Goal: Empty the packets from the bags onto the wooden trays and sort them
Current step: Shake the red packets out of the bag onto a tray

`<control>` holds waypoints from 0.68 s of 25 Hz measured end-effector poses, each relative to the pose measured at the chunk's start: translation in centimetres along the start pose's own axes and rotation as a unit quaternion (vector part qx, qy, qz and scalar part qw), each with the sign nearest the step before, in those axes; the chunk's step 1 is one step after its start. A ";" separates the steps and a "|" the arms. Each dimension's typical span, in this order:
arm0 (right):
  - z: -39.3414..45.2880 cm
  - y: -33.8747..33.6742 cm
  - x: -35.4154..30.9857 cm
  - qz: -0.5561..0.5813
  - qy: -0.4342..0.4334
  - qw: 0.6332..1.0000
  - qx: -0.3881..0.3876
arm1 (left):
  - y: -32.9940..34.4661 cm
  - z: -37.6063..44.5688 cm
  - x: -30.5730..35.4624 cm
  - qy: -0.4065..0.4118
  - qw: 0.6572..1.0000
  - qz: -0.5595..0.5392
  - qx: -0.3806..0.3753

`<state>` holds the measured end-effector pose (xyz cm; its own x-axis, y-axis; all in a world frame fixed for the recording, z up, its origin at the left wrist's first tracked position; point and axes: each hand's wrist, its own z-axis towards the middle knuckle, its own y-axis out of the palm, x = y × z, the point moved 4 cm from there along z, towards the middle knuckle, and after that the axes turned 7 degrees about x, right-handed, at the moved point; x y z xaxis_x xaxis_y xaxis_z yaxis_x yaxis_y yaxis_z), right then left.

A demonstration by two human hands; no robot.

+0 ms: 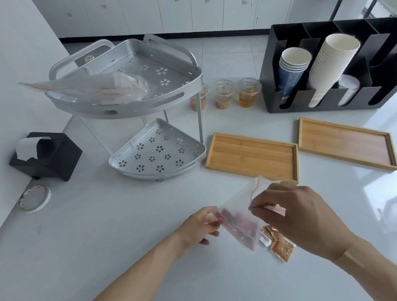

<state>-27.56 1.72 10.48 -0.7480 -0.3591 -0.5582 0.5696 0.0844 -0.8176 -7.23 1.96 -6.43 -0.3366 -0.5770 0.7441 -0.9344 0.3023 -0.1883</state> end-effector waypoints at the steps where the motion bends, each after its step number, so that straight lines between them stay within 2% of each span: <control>1: 0.1 -0.8 0.1 0.004 -0.006 1.000 0.008 | 0.0 0.3 0.5 0.013 1.000 -0.025 0.003; 7: 0.9 -3.3 5.2 -0.010 0.077 0.997 0.022 | -0.7 1.1 2.1 0.063 0.994 -0.042 0.084; 11: 1.8 -2.2 9.8 0.085 0.192 0.976 0.053 | -2.2 1.3 4.2 0.097 0.981 -0.043 0.161; 17: 6.0 1.4 15.4 0.177 0.259 0.946 0.080 | -5.7 2.7 9.7 0.145 0.954 0.047 0.260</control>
<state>-36.23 -9.29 1.58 -0.5430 0.1728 -0.8217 0.8295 -0.0420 -0.5570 -5.49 -7.38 0.10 -0.4465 -0.3087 0.8399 -0.8584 -0.1171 -0.4994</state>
